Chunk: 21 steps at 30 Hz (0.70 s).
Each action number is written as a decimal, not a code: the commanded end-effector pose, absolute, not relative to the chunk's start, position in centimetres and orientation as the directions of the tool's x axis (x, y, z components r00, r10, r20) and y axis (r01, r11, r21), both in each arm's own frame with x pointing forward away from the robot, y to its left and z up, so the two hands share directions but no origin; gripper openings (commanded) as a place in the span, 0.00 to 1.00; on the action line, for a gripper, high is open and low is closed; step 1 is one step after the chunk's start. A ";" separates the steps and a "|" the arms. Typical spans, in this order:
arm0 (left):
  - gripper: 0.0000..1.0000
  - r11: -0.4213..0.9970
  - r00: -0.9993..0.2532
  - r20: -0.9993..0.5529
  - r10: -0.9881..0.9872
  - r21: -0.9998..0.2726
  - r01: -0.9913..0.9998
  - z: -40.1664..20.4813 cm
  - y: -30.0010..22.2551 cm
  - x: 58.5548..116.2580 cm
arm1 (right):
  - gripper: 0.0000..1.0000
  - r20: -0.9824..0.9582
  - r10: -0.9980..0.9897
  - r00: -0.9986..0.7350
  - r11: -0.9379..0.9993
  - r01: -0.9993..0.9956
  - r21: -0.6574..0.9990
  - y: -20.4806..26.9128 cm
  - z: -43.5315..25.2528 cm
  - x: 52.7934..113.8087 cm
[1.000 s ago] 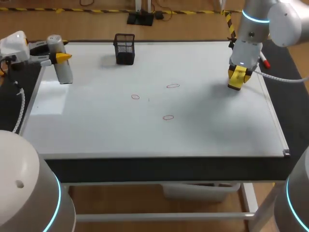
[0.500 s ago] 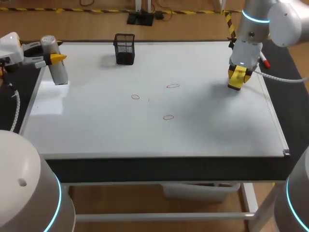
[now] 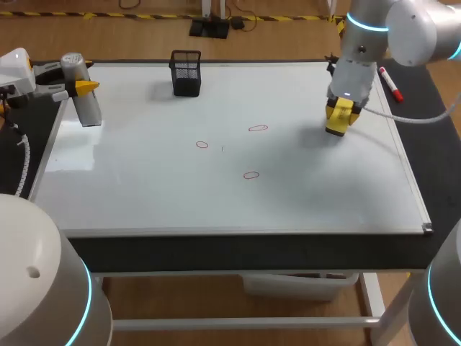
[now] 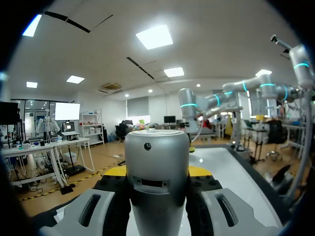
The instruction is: Pick up the inspection probe, press it on each red-marked spot on the whiteboard one by one, put down the probe, pick up the eraser, and wipe off all the red marks.
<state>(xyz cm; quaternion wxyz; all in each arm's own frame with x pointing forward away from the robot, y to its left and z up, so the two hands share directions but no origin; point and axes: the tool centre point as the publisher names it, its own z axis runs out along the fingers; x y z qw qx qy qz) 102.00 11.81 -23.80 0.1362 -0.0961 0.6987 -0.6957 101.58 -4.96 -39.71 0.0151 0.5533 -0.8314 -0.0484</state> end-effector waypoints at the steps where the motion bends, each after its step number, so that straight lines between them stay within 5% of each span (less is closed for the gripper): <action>1: 0.00 0.014 -0.943 -0.059 -0.327 -0.998 0.057 -23.7 11.7 101.9 | 0.00 0.045 -0.929 -0.368 0.371 -0.925 0.079 -2.0 -39.1 101.9; 21: 0.00 0.014 -0.943 -0.059 -0.327 -0.998 0.057 -23.7 11.7 101.9 | 0.00 0.033 -0.989 -0.142 0.144 -0.985 0.089 15.0 -39.0 101.9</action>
